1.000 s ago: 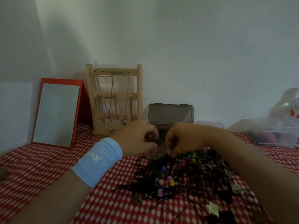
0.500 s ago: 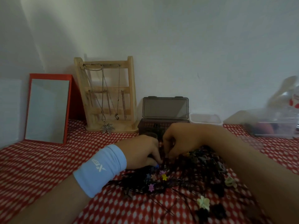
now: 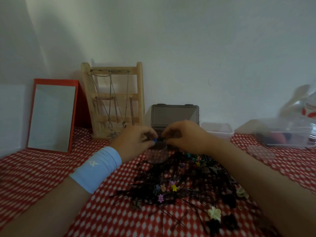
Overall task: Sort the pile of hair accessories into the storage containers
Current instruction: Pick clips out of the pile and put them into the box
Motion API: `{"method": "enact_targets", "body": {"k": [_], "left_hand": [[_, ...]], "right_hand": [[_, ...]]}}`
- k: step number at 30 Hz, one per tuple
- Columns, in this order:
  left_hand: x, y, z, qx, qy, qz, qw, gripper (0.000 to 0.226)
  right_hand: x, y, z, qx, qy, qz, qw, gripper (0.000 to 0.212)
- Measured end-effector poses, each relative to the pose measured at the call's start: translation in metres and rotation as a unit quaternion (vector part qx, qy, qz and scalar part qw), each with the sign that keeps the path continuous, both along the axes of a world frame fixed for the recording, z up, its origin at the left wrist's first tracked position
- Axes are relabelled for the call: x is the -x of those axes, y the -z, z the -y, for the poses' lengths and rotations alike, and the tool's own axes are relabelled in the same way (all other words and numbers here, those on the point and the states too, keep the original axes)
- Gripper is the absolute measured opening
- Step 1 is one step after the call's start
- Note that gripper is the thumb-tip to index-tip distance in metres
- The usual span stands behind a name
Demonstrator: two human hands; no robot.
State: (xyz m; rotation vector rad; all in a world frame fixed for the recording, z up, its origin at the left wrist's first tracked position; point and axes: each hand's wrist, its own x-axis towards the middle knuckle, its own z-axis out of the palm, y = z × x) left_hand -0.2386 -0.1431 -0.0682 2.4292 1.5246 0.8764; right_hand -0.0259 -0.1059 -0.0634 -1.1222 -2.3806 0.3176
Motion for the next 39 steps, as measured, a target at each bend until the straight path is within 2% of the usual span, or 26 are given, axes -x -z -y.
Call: {"method": "enact_targets", "body": {"k": [4,7,11,16,20,26,31,34,37,39], "left_hand": [[0.0,0.007,-0.002,-0.006,-0.002,-0.04,0.999,0.025],[-0.005,0.002,0.001,-0.023,0.037,-0.036,0.998,0.02],[-0.021,0.002,0.009,0.025,0.124,-0.12,0.985,0.015],[-0.024,0.002,0.014,0.032,0.113,-0.288,0.95,0.025],[-0.024,0.001,0.017,0.042,0.128,-0.316,0.939,0.026],[-0.02,0.005,0.012,0.093,0.141,-0.236,0.957,0.02],[-0.02,0.003,0.012,0.125,0.125,-0.104,0.979,0.011],[-0.018,0.001,0.015,0.181,0.13,-0.013,0.975,0.01],[-0.017,0.0,0.016,0.211,0.143,-0.018,0.967,0.023],[-0.017,-0.001,0.015,0.182,0.147,-0.051,0.971,0.022]], "right_hand": [[-0.006,-0.007,0.003,0.014,-0.003,0.032,0.999,0.011],[-0.017,-0.015,0.007,0.069,-0.026,0.142,0.987,0.011],[-0.019,-0.008,0.008,0.108,-0.036,0.248,0.962,0.016],[-0.02,0.0,0.007,0.126,-0.049,0.235,0.963,0.022],[-0.021,0.003,0.006,0.131,-0.053,0.213,0.967,0.014],[-0.028,-0.004,0.005,0.128,-0.042,0.173,0.976,0.007],[-0.031,-0.011,0.007,0.123,-0.046,0.157,0.979,0.023],[-0.031,-0.011,0.008,0.138,-0.049,0.176,0.974,0.023],[-0.032,-0.011,0.006,0.139,-0.045,0.2,0.969,0.037],[-0.033,-0.013,0.006,0.126,-0.031,0.226,0.965,0.042]]}}
